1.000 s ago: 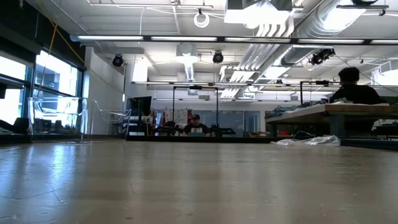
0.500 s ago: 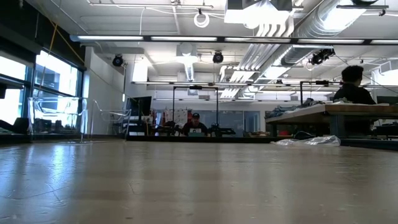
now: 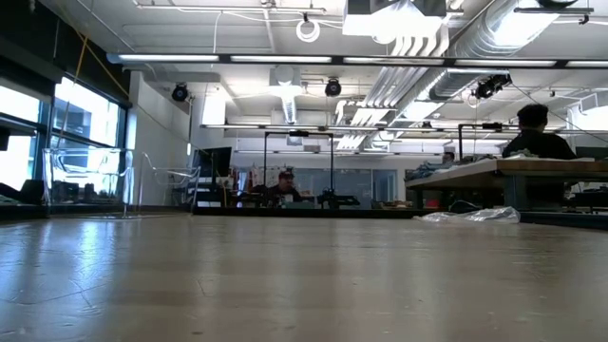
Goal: Roll bandage
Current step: Roll the red bandage
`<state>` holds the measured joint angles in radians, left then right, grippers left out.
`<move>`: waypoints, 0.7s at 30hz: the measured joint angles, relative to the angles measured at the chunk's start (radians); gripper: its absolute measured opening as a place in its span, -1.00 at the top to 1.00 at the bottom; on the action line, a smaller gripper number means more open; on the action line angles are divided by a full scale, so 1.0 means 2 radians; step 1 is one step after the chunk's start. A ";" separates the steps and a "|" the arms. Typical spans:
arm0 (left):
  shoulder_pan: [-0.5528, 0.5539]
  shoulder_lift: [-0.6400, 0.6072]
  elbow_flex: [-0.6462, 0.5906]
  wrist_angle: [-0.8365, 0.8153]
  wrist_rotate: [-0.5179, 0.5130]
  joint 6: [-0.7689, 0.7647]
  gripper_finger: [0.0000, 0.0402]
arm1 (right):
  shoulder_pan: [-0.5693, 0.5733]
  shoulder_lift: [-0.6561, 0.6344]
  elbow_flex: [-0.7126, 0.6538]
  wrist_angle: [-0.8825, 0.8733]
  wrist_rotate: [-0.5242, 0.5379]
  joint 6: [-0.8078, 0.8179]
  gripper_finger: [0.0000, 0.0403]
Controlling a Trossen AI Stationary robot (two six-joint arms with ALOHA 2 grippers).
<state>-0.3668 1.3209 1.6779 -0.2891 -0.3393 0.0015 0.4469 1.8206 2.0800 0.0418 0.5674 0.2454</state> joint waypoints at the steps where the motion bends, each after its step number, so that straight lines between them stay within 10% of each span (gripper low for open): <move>1: 0.000 0.000 0.000 -0.002 0.000 0.000 0.93 | 0.000 0.000 0.000 0.001 0.000 0.000 0.89; 9: 0.001 -0.003 0.000 -0.006 -0.015 -0.041 0.93 | 0.002 0.000 0.000 0.024 0.005 -0.061 0.54; 21: 0.000 -0.014 0.000 -0.052 -0.022 -0.062 0.93 | 0.039 -0.016 0.000 0.036 0.066 -0.280 0.54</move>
<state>-0.3660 1.2938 1.6772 -0.3933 -0.3838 -0.1226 0.5257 1.7895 2.0804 0.1147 0.6991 -0.3144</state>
